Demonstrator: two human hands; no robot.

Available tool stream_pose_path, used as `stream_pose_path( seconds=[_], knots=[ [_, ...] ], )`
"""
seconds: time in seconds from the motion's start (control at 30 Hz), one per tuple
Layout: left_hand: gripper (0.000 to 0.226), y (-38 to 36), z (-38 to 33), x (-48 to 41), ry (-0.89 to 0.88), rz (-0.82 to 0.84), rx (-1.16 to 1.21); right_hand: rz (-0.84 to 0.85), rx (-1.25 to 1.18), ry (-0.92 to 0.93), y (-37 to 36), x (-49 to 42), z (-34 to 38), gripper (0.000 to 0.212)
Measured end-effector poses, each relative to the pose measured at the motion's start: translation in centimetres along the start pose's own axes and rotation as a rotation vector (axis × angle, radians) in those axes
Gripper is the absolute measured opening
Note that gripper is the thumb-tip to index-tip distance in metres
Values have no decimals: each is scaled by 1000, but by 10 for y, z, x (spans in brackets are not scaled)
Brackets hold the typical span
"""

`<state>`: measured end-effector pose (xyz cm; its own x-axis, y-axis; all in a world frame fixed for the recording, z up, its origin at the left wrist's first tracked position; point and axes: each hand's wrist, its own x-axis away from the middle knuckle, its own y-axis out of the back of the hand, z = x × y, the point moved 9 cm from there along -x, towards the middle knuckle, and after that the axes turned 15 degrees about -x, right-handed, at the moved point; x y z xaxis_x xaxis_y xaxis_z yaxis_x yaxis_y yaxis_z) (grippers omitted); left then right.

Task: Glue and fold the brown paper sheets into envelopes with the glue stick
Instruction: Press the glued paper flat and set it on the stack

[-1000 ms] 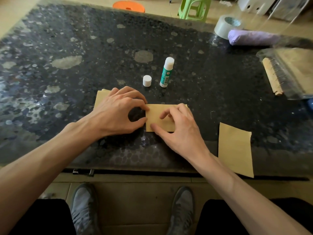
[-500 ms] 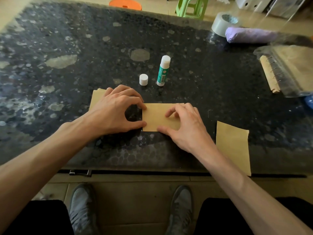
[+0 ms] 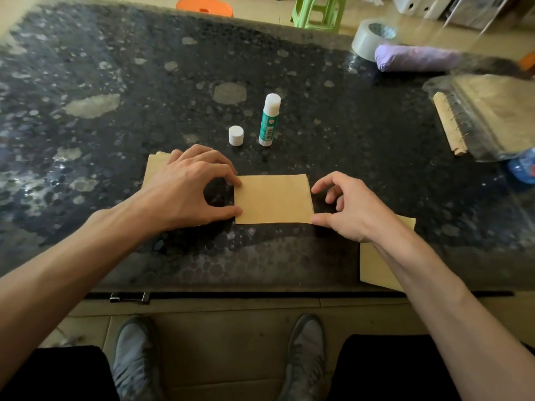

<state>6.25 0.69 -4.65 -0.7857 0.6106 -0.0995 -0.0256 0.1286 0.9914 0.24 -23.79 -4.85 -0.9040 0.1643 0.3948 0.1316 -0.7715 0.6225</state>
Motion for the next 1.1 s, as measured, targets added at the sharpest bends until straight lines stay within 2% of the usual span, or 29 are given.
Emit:
stream_pose_path(
  seconds=[0.17,0.27,0.37,0.47,0.53,0.7,1.1],
  knots=[
    [64,0,-2,0,-5,8,4,25,-115,4,9,-5,-3,40],
    [65,-1,-4,-1,-6,14,-3,-78,-207,158,12,-4,6,28],
    [65,-2,-3,0,-2,23,-7,-140,-77,429,-10,6,33,23],
    [64,-1,-1,1,14,9,-14,-83,187,612,-52,14,50,42],
    [66,1,0,2,32,-6,-30,-49,323,618,-73,14,52,49],
    [75,5,2,4,74,-34,-49,-79,449,606,-88,10,56,55],
    [80,7,1,3,70,10,-89,-269,517,506,-56,11,40,49]
  ],
)
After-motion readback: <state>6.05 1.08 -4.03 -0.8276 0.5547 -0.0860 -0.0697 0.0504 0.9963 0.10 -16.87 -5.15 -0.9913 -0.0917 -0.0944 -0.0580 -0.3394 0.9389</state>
